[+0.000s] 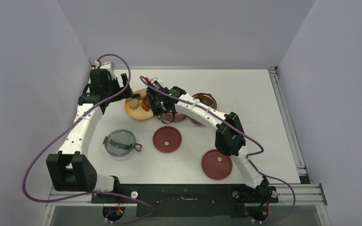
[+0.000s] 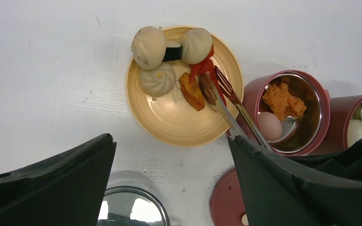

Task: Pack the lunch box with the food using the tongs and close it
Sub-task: Pick up the fake food from the plate, then place the fake food in the packing box.

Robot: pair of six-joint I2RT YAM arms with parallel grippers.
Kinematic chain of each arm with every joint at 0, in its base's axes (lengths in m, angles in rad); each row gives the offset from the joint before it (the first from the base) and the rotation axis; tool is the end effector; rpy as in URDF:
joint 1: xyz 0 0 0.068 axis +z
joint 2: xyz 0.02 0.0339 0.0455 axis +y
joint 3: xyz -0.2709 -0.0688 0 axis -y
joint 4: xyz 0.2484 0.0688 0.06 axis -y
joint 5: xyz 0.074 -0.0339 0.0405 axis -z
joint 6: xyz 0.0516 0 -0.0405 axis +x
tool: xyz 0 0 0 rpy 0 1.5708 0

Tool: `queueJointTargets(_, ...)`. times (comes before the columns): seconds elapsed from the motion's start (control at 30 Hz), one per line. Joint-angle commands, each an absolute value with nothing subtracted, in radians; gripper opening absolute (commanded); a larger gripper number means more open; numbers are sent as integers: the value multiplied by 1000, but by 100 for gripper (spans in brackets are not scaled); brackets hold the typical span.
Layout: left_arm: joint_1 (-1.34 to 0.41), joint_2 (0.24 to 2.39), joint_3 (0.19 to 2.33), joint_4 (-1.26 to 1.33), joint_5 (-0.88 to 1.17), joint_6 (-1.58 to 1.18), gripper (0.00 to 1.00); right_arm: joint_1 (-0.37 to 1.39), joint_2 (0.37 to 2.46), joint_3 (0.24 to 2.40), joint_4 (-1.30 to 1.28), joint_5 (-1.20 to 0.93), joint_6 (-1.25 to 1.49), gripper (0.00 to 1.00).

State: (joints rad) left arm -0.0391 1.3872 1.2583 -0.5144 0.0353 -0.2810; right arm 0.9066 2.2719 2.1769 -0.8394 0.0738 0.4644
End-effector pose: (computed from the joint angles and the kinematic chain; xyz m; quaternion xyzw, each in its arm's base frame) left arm 0.3247 -0.0145 0.3321 -0.1001 0.8887 -0.0869 0.4390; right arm 0.3249 0.4089 0.2558 -0.1969 0.9286 0.1708 0.2642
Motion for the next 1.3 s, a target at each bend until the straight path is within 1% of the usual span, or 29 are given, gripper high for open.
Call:
queueJointTargets(0.0,-32,1347,1256,-449,30,-290,97,925,2171,2167,-731,103,457,13)
queueJointTargets(0.37,-26,1325,1242,-431,19,-296,97,949,2034,2082,-703,177,447,11)
queueJointTargets(0.7,-30,1295,1223,-423,41,-300,97,951,1834,1923,-687,218,392,11)
queueJointTargets(0.8,-40,1268,1198,-415,49,-302,97,903,1751,1861,-717,200,381,11)
queueJointTargets(1.07,-89,1240,1190,-402,59,-299,97,702,1517,1630,-785,108,366,11)
queueJointTargets(1.27,-92,1240,1187,-400,61,-301,97,560,1404,1506,-819,25,341,11)
